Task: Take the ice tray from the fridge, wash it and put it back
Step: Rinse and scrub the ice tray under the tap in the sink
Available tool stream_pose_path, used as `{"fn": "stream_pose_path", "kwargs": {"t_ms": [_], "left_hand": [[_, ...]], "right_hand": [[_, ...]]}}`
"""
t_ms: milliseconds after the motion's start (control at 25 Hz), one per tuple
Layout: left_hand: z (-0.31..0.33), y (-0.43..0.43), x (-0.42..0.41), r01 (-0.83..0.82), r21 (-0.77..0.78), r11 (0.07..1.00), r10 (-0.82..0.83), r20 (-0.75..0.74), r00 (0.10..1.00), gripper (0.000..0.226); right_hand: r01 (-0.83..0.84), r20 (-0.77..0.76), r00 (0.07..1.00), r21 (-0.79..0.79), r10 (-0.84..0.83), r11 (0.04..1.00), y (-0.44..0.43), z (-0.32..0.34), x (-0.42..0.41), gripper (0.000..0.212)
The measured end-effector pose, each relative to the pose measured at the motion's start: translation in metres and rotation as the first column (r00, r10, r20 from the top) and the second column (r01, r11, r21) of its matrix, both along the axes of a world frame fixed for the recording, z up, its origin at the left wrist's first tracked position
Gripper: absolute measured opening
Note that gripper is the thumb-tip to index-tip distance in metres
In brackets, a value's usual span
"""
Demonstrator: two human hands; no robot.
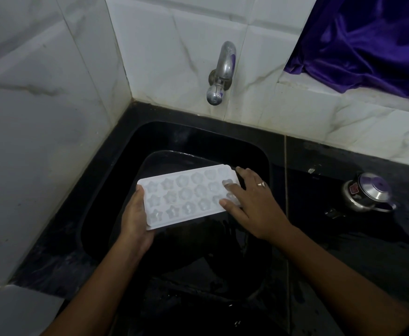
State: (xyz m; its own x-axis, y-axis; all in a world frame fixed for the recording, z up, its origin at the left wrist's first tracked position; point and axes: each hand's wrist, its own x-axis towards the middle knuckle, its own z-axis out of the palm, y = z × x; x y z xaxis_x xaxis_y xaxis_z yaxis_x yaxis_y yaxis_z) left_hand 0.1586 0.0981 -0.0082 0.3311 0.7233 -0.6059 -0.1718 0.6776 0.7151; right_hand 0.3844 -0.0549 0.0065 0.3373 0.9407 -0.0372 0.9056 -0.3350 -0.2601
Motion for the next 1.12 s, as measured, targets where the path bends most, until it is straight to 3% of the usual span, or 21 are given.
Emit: {"fn": "stream_pose_path", "kwargs": {"t_ms": [200,360,560,760,920,1120], "left_hand": [[-0.003,-0.006,0.004,0.028,0.002,1.000,-0.028,-0.018,0.999,0.053],[-0.002,0.003,0.000,-0.009,-0.055,0.998,0.011,0.020,1.000,0.051],[-0.002,-0.006,0.006,0.027,-0.023,0.999,-0.028,-0.016,0.999,0.054],[0.000,0.004,-0.001,0.015,-0.016,1.000,-0.015,-0.005,1.000,0.052],[0.000,-0.003,0.007,0.023,-0.020,1.000,-0.023,-0.001,1.000,0.054],[0.005,0.008,-0.001,-0.033,-0.018,0.999,0.033,0.002,0.999,0.050]], "right_hand": [[0.149,-0.106,0.985,0.107,-0.138,0.983,0.012,0.004,-0.002,0.060],[0.013,-0.035,0.999,0.038,-0.012,0.999,0.001,-0.001,0.001,0.063],[0.143,-0.114,0.985,0.114,-0.130,0.983,0.011,0.004,0.000,0.059],[0.015,-0.037,0.999,0.039,-0.013,0.999,-0.004,0.001,0.004,0.063],[0.150,-0.096,0.986,0.117,-0.139,0.982,0.012,0.006,0.002,0.061],[0.024,-0.053,0.998,0.024,-0.023,0.999,-0.001,-0.003,-0.008,0.067]]}}
